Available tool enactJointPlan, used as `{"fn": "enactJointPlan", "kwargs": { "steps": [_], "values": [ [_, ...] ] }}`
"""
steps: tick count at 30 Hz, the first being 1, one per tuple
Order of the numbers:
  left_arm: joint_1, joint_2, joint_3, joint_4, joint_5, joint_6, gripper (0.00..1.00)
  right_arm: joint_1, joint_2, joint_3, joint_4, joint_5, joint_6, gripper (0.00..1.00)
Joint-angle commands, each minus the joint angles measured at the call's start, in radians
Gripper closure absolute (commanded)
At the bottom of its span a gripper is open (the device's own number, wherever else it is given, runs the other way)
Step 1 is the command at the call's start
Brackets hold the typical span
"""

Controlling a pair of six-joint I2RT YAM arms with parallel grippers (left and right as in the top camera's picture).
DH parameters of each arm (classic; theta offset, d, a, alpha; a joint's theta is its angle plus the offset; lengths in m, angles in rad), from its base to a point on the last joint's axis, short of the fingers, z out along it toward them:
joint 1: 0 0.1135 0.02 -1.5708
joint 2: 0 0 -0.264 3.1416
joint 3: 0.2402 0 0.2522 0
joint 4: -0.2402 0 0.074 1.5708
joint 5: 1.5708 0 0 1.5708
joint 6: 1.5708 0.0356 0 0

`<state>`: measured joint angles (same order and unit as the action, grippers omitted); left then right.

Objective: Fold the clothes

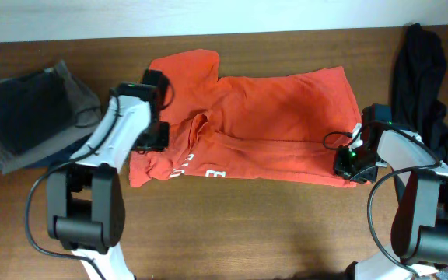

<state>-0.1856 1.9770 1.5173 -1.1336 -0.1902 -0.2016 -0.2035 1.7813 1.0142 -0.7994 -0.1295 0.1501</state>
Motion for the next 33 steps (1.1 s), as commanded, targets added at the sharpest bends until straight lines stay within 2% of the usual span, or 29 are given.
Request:
{"fn": "enactJointPlan", "kwargs": {
  "steps": [1, 8, 15, 22, 25, 26, 29, 33],
  "values": [
    [0.034, -0.014, -0.009, -0.019, 0.063, -0.045, 0.6, 0.007, 0.007, -0.006, 0.001, 0.01, -0.003, 0.69],
    [0.064, -0.014, -0.095, 0.009, 0.073, -0.048, 0.6, 0.007, 0.007, -0.006, 0.005, 0.01, -0.003, 0.69],
    [0.064, -0.014, -0.214, 0.102, 0.069, -0.048, 0.6, 0.007, 0.007, -0.006, 0.0, 0.01, -0.003, 0.69],
    [0.066, -0.014, -0.308, 0.131, -0.046, -0.061, 0.61, 0.007, 0.007, -0.006, 0.0, 0.01, -0.003, 0.69],
    [0.072, -0.014, -0.33, 0.135, -0.138, -0.102, 0.87, 0.007, 0.007, -0.006, 0.0, 0.01, -0.003, 0.69],
    [0.078, -0.014, -0.33, 0.135, -0.167, -0.11, 0.92, 0.007, 0.007, -0.006, 0.0, 0.01, -0.003, 0.69],
    [0.103, -0.014, -0.33, 0.119, -0.235, -0.151, 0.93, 0.007, 0.007, -0.006, 0.0, 0.01, -0.003, 0.68],
    [0.151, -0.014, -0.33, 0.097, -0.245, -0.154, 0.93, 0.006, 0.007, -0.006, 0.0, 0.045, -0.003, 0.68]
  ]
}}
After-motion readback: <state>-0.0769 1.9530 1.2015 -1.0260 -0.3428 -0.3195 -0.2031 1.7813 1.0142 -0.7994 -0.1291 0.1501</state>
